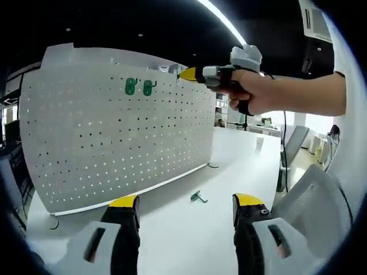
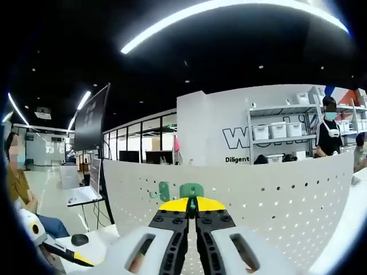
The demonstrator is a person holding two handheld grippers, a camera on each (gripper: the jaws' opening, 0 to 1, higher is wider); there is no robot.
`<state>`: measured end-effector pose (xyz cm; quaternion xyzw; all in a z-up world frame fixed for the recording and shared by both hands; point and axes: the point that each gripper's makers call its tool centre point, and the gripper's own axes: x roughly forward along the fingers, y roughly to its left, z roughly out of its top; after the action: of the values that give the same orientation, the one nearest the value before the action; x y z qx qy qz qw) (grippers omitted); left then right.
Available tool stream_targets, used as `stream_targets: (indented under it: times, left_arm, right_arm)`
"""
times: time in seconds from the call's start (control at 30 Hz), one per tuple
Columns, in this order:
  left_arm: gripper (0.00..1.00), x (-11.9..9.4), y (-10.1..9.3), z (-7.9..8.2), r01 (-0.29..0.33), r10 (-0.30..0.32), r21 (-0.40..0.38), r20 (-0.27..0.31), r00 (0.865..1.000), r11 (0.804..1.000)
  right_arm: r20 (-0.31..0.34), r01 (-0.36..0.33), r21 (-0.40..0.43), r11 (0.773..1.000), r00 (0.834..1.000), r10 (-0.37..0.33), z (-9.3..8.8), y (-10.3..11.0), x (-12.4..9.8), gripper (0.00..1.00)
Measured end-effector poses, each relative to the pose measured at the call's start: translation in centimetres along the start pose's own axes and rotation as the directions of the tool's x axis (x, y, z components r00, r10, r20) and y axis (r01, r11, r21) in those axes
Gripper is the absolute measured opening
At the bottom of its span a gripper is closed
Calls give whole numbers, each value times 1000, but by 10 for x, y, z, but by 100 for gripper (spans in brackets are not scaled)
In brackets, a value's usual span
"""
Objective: Insert the hook assembly into the mounting plate slot until the hook locks in place.
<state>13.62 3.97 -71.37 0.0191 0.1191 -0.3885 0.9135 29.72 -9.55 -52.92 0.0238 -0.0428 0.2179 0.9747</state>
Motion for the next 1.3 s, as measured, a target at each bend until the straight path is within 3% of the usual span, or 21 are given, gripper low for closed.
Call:
stream_targets:
  times: [0.57,1.3]
  left_arm:
    - [67,-2,-2,-10,7,-7,-11,-32,999,1000]
    - [64,-7,6,-15,-15,14,-24,-48,999,1000]
  right_arm:
    - [22,63,-55,996,998,-62,2,-12,20,0]
    - [17,100,-115,988,995,-99,-13,-23,40,0]
